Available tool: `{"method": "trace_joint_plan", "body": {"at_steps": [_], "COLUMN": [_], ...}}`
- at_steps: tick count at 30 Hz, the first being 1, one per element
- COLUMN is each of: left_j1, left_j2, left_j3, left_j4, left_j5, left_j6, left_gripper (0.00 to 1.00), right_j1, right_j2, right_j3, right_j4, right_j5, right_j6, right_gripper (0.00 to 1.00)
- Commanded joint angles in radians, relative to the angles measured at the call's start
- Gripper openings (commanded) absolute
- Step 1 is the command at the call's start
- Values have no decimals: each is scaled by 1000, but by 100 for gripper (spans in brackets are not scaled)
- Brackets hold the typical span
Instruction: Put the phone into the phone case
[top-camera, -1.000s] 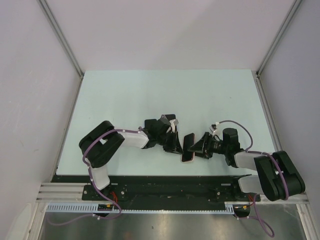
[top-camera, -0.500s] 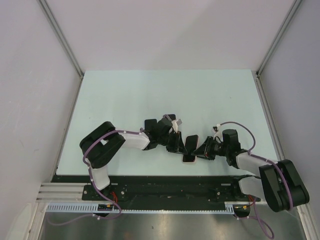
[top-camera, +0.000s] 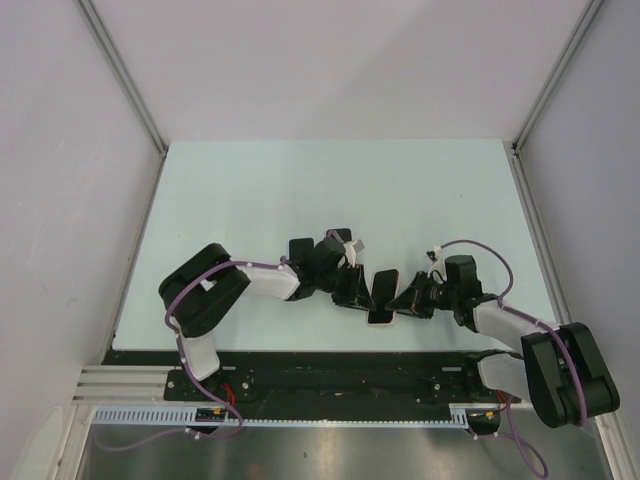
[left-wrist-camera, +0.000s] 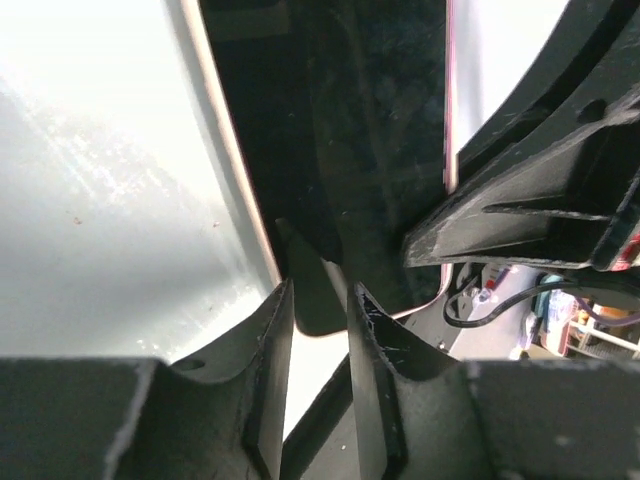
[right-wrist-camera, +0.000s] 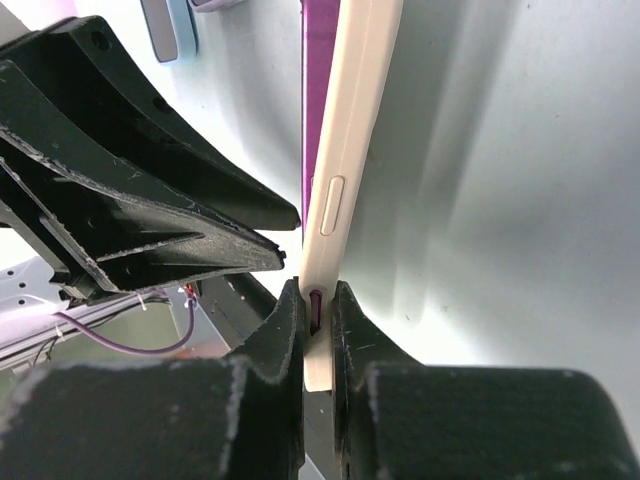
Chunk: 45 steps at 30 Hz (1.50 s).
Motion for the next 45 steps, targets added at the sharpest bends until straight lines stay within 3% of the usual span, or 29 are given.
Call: {"method": "trace_joint_plan", "body": {"at_steps": [1, 4, 11, 21, 25, 28, 31, 37, 40, 42, 43, 45], "left_j1": [-7, 15, 171, 246, 246, 246, 245, 246, 245, 245, 245, 245], "left_j2": [-95, -189, -367, -462, -461, -456, -442, -430, -438, -441, -444, -448], "left_j3": [69, 89, -12, -94, -100, -108, -137, -203, -207, -207, -209, -209], "left_j4": [-177, -233, -195, 21, 127, 207, 287, 442, 469, 482, 486, 492], "left_j5": [-62, -107, 21, 261, 314, 341, 350, 374, 391, 402, 414, 428], "left_j6": [97, 144, 118, 58, -6, -51, -100, -188, -195, -197, -197, -195], "left_gripper": [37, 50, 74, 78, 77, 74, 65, 38, 16, 9, 3, 0], "right_j1": [-17, 10, 10, 79, 118, 149, 171, 174, 172, 172, 171, 169], "right_j2": [-20, -46, -127, -196, -190, -183, -184, -178, -178, -180, -180, -181], "right_j3": [84, 148, 137, 124, 122, 116, 105, 88, 88, 91, 91, 94], "right_j4": [-18, -9, 163, 615, 649, 654, 677, 695, 697, 685, 682, 669], "right_j5": [-32, -72, -142, -193, -190, -204, -214, -214, -214, -198, -192, -175], "right_j6": [-51, -39, 72, 346, 359, 343, 349, 354, 356, 357, 356, 353], "right_gripper": [0, 0, 0, 0, 0, 0, 1, 2, 14, 26, 37, 46]}}
